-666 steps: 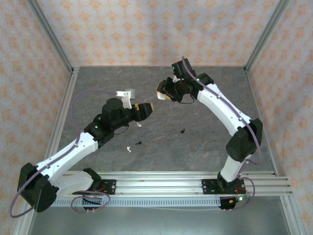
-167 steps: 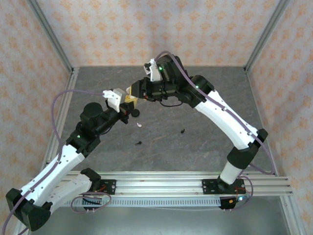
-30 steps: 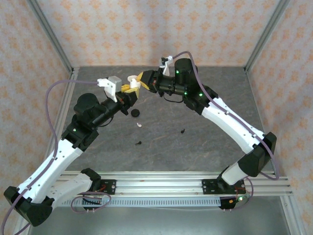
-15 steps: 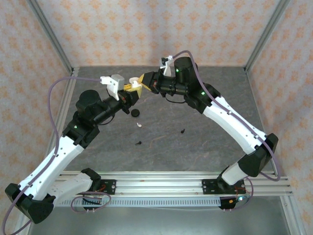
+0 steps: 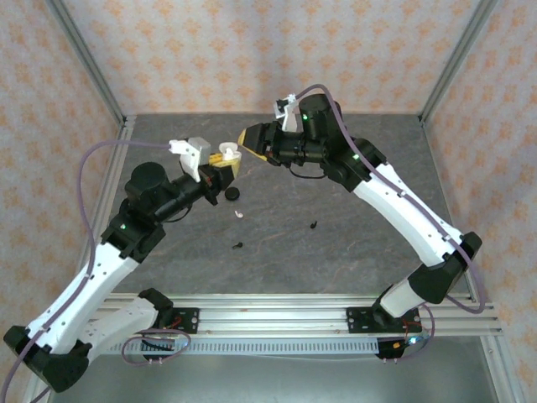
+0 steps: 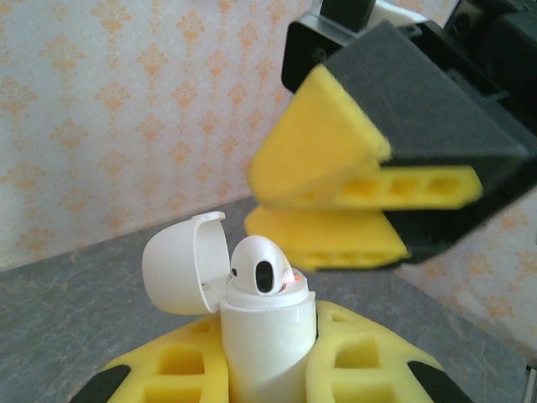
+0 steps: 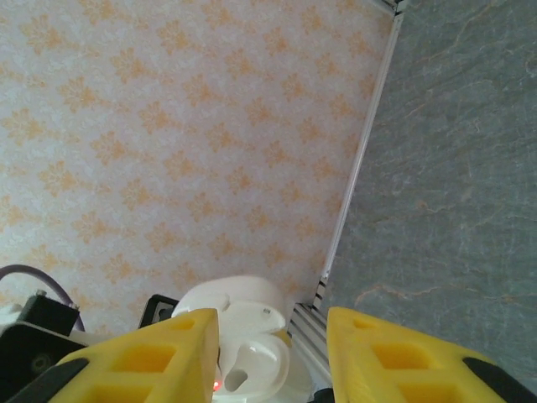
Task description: Insert wireless bluetooth earbuds into charging case
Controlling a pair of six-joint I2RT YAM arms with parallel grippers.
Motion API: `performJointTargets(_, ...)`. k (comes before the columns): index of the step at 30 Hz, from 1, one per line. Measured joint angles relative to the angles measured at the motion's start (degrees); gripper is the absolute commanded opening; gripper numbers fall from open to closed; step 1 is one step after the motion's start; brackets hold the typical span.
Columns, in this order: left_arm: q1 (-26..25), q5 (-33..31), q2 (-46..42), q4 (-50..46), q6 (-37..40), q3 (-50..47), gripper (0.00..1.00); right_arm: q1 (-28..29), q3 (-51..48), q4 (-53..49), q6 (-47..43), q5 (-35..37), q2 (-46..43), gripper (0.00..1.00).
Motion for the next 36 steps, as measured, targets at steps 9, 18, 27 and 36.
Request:
performJointTargets(9,0.0,-2.7,-13.8,-7.0,4.1,-7.3,0.00,-0.8,1.4,-6.7,-4.7,1.3,2.3,0.38)
performJointTargets(18,0.0,-6.4,-24.7,-13.7,5.5,-11.4,0.00,1.5,9.3,-22.5,-18.2,9.0,20.3,0.38)
performJointTargets(27,0.0,-8.7,-29.3,-18.9,5.4,-14.1,0.00,6.8,10.5,-29.0,-25.2,11.8,34.8,0.27)
performJointTargets(36,0.0,-8.9,-29.7,-19.3,3.8,-16.9,0.00,8.1,12.0,-28.0,-26.1,7.9,41.5,0.24)
